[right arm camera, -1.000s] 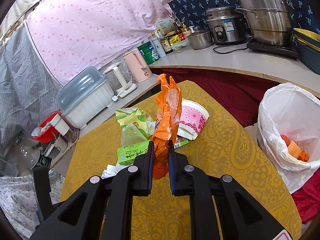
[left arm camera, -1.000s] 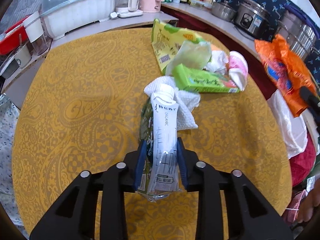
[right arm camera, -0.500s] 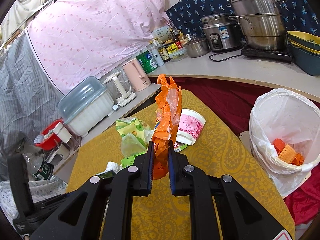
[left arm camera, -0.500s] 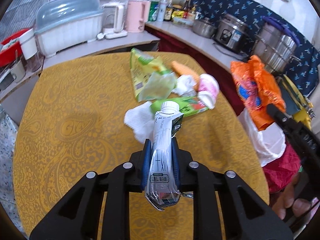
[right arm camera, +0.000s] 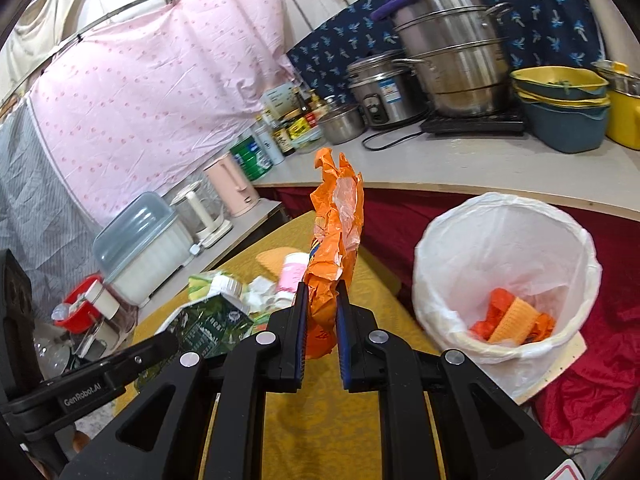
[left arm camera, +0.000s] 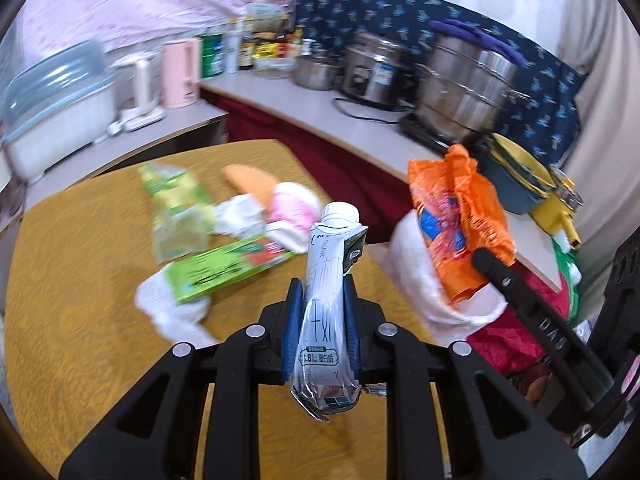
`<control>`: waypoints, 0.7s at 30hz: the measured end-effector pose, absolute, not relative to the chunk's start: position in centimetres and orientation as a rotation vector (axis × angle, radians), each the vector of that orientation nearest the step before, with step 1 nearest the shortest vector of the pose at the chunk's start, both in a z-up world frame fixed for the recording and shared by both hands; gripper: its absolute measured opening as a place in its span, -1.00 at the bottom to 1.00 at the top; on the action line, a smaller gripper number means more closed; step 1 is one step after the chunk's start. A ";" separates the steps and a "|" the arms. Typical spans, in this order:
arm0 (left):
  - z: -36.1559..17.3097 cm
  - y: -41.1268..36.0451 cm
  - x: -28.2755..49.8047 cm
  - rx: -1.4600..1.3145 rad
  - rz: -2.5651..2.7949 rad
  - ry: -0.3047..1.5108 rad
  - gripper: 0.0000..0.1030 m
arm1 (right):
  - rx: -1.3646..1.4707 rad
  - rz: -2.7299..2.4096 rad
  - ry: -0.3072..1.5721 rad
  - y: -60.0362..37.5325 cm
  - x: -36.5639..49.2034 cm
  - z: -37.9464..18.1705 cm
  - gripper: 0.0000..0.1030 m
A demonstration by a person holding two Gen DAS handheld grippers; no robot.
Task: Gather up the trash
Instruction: 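Lift the milk carton with the left tool while the right tool carries the snack bag toward the bin, then open the left tool over the bin dropping the carton while the right tool drops the snack bag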
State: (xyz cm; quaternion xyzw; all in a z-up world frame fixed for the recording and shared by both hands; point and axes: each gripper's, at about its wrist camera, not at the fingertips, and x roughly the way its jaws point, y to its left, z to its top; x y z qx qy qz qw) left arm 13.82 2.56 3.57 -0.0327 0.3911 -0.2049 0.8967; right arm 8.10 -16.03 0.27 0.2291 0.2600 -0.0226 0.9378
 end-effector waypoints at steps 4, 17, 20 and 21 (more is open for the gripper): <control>3.9 -1.6 13.9 -0.038 -0.490 0.804 -0.62 | 0.495 -0.101 0.517 -19.2 6.8 -0.1 -0.76; 2.3 -12.8 14.5 0.059 -0.628 0.824 -0.62 | 0.581 -0.241 0.504 -27.6 3.9 -2.6 -0.75; 1.6 -14.6 15.0 0.069 -0.646 0.841 -0.62 | 0.594 -0.260 0.507 -28.8 3.6 -3.3 -0.75; 1.4 -15.0 15.1 0.072 -0.650 0.845 -0.62 | 0.599 -0.267 0.510 -29.2 3.6 -3.6 -0.76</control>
